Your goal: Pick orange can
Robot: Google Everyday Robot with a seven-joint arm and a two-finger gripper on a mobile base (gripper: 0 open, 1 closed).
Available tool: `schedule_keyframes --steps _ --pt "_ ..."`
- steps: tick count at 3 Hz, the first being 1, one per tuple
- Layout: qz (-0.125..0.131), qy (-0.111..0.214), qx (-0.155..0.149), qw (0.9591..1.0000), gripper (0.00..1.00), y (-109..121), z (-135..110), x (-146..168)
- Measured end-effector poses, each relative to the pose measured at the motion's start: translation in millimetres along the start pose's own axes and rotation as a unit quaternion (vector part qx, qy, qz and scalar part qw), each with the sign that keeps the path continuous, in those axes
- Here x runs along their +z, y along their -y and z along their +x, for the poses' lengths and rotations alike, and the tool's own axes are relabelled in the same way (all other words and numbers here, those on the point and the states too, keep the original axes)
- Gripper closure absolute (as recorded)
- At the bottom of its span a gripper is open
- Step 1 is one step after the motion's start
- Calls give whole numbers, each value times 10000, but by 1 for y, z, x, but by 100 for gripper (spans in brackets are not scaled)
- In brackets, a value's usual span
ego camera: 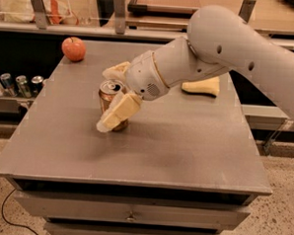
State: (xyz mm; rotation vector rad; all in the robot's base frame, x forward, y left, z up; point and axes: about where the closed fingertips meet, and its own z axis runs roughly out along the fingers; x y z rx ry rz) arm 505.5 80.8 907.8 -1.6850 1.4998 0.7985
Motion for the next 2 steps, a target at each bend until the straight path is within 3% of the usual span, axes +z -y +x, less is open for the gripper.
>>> schedule_keyframes --steps 2 --pt "-68 136 94 9998 64 6 7 9"
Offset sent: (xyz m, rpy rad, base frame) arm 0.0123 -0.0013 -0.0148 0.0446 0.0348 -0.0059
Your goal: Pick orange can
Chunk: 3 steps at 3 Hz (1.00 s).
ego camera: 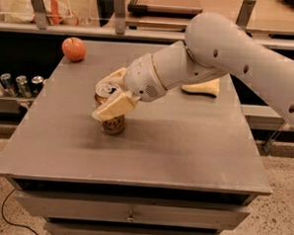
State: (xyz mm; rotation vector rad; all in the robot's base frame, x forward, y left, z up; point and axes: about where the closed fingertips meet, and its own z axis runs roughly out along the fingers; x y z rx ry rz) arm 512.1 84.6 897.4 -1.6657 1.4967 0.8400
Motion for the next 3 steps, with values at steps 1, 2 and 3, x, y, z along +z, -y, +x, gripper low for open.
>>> schedule_keyframes --steps 1,2,3 --pt "4 23 -9 10000 86 4 -1 -4" --pt "94 68 -76 9999 100 13 -13 -24" --pt "271 65 -262 9993 100 22 -32 -54"
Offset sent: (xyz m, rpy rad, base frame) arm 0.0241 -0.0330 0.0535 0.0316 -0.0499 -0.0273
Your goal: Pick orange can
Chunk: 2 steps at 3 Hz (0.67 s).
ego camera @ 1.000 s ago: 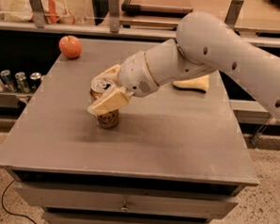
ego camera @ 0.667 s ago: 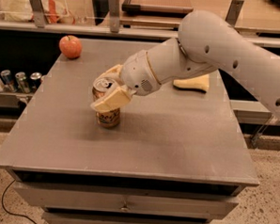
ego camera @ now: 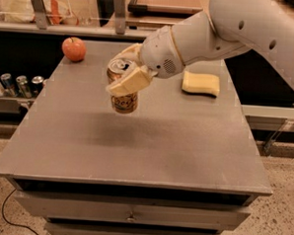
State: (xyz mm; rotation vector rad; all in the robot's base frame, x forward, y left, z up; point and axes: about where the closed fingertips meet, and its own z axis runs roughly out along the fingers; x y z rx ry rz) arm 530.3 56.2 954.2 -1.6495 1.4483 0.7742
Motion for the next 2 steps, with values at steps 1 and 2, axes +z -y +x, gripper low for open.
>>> schedule_keyframes --steps 1,2 --pt "117 -13 -183 9998 100 9 -18 -25" --pt "115 -38 -269 9996 100 15 -27 -36"
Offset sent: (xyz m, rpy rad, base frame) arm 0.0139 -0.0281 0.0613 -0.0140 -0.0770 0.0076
